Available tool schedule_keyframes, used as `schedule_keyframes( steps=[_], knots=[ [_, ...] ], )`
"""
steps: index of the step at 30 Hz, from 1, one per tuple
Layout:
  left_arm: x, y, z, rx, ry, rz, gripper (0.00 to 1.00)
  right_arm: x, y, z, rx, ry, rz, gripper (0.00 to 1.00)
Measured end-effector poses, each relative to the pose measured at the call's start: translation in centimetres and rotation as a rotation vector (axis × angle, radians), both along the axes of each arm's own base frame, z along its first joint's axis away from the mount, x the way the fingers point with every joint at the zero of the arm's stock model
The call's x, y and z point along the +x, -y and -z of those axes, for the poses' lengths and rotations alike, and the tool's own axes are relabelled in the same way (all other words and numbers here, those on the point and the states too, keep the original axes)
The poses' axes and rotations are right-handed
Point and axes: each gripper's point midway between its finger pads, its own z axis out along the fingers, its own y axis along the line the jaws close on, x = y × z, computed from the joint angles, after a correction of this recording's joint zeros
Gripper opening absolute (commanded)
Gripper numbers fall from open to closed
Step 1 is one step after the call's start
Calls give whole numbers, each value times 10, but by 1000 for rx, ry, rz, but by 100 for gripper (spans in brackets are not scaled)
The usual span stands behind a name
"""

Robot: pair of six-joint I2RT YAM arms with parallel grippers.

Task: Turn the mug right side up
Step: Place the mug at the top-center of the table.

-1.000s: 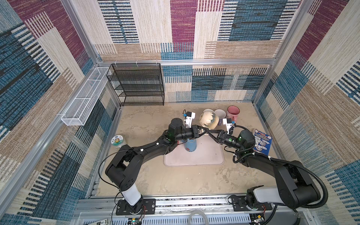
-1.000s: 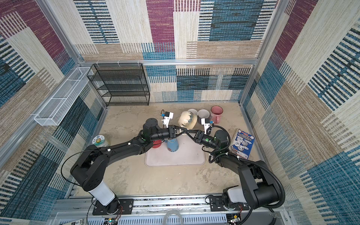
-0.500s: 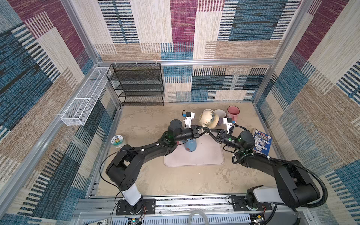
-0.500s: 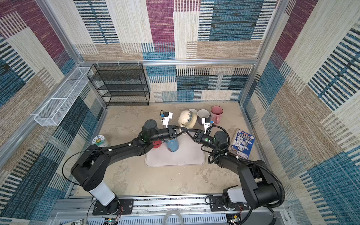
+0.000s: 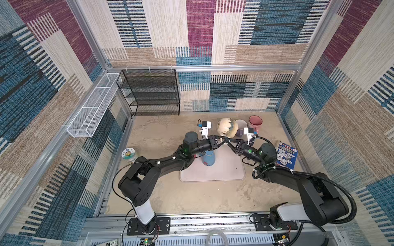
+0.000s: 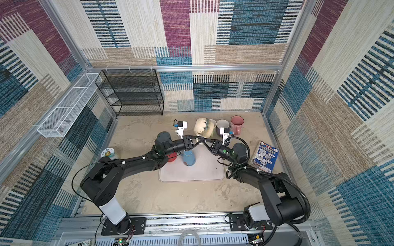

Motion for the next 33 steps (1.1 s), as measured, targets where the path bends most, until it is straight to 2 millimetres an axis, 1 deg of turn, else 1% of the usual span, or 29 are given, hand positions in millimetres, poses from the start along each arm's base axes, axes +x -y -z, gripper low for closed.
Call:
schedule_keyframes(
  steps=[9,12,15,20,29,33],
  knots=[
    [-1,1,1,-7,8,5,0,0,-2,-4,8,4,-5,18],
    [-1,0,1,-8,11,3,0,-1,-2,-4,13,-4,-7,10],
    [0,-1,3,-8,13,-7,0,-1,-2,-4,14,-12,-10,0],
    [-4,-3,8,-8,12,-5,0,-4,-2,0,-4,-15,-10,0],
    [-15,-5,21,-4,10,20,13,-16,1,10,-59,-30,-10,0],
    [-20,-4,36,3,-7,39,18,-23,3,26,-84,-61,-9,0]
  ],
)
